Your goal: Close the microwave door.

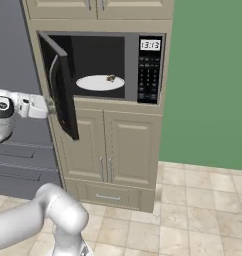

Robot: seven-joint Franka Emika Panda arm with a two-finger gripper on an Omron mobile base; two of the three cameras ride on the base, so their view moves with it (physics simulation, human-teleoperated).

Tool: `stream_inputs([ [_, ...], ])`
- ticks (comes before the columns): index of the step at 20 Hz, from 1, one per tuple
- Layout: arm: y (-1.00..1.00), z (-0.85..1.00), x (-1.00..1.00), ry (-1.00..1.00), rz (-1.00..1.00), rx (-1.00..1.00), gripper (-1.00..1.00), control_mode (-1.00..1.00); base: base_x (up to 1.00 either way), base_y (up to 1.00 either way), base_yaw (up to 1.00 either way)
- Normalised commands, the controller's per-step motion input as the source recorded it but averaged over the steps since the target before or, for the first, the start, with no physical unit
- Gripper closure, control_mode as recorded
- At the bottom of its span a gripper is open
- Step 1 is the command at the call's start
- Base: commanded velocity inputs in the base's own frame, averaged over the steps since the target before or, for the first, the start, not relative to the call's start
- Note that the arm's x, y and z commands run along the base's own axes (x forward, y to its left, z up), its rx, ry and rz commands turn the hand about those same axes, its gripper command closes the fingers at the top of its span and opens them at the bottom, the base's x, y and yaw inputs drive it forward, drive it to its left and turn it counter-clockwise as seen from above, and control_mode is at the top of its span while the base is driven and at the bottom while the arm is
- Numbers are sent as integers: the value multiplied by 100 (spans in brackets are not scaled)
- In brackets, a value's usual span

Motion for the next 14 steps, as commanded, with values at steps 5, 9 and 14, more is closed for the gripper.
stream_inputs([
  [5,-100,0,69,0,17,15,-100,-100,0,0,0],
  [9,-100,0,83,0,23,11,-100,-100,0,0,0],
  [14,-59,3,63,0,26,3,-100,-100,0,0,0],
])
